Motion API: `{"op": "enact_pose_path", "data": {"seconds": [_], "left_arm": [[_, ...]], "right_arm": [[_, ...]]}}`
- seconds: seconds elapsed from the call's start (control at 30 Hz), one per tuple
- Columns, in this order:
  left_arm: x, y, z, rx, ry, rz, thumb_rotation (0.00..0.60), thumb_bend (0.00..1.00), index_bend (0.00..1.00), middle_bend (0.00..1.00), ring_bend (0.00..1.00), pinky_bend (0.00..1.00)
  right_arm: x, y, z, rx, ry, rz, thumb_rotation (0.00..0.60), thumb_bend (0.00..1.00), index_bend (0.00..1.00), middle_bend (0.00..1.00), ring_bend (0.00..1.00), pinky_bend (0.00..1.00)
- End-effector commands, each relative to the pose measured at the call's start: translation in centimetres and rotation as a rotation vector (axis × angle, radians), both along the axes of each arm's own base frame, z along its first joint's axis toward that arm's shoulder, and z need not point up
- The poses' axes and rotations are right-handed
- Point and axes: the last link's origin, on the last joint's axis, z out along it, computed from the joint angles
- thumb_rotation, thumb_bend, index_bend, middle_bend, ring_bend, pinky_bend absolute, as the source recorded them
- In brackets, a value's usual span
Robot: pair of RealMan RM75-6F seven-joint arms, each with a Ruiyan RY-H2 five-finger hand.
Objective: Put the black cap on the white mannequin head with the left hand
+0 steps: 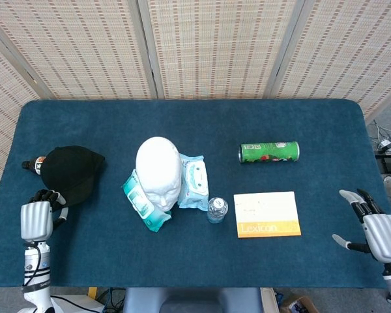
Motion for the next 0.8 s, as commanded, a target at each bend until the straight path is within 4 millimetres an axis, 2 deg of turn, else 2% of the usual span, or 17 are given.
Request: {"op": "enact_pose_path", "data": {"seconds": [0.03,0.33,0.8], "left_arm": [[0.0,0.0,0.1,0.0,-0.001,-0.001,0.6,0.37,0.58,0.5,0.33,0.52],[0.4,0.2,1.1,0.025,0.006,-0.061,0.6,0.42,0.61,0.53,0.34,0.52],[1.6,0.2,3.0,0.123,0.027,-0.218,0.6,0.45,0.68,0.62,0.4,0.54]], "right_arm": [[0.0,0.0,0.0,0.0,0.0,0.0,0.6,0.0,0.13,0.19,0.08,0.34],[0.0,0.1,0.1,-0.004,-0.002,0.001,0.6,0.0,0.13,0.19,0.08,0.34],[0.0,0.1,0.2,-0.007,-0.006,0.004,0.6,0.0,0.13,0.19,0.08,0.34]]}}
